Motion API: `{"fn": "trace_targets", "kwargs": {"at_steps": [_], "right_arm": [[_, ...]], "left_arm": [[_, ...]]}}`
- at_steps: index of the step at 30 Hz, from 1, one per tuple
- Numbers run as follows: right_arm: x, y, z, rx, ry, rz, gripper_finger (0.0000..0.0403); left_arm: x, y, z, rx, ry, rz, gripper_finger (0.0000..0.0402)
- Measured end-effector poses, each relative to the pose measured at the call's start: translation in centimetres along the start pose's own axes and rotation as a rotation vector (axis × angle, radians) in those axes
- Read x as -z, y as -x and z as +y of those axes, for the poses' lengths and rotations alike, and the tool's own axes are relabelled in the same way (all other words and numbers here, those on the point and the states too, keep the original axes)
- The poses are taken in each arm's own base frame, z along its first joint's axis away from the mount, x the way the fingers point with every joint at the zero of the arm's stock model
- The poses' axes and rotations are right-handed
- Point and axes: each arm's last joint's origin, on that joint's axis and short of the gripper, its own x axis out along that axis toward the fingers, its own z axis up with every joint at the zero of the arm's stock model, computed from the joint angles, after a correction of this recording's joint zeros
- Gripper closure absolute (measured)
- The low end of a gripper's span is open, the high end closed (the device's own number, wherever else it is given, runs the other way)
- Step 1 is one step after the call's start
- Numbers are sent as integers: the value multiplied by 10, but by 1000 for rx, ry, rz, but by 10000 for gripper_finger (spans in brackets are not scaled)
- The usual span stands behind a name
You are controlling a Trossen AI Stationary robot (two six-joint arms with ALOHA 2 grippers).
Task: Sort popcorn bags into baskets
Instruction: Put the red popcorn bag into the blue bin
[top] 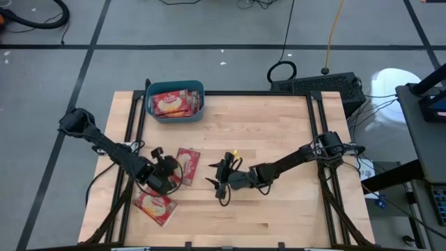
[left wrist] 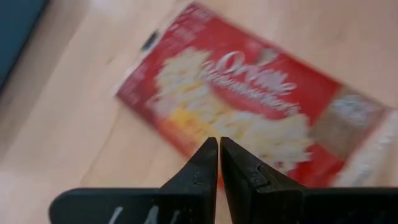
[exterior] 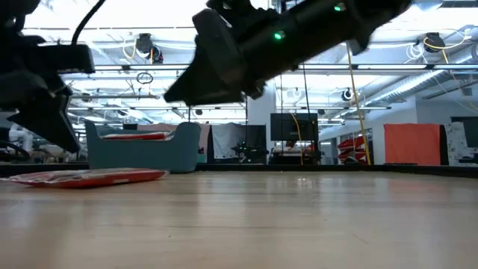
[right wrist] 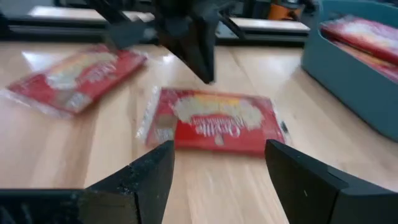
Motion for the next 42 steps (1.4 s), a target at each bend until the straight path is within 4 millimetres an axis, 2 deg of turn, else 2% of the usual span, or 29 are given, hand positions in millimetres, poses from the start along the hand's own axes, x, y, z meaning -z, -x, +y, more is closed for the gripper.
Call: {"fn": "trace_targets", "kwargs": {"at_steps": [5, 9, 14, 17, 23, 26, 32, 42], "right_arm": [[-10, -14, 1, -30, 90, 16, 161], [-6, -39, 14, -77, 246, 86, 161], [5, -72, 24, -62, 426, 171, 161], [6, -84, 27, -50, 548, 208, 161], [6, -86, 27, -15, 790, 250, 164], [8, -85, 25, -28, 941, 289, 176], [5, -88, 22, -80, 1098, 257, 207], [2, -100, 0, -221, 1182, 211, 245]], "left_arm": [[8, -6, 10, -70, 82, 35, 376], [13, -12, 14, -76, 113, 49, 376], [21, -23, 13, -2, 108, 28, 376], [25, -28, 13, 33, 110, 1, 376], [31, -32, 15, 37, 123, -5, 376], [31, -32, 15, 36, 118, -4, 376], [30, -33, 14, 40, 107, -20, 376], [30, -33, 14, 45, 115, -25, 376]]}}
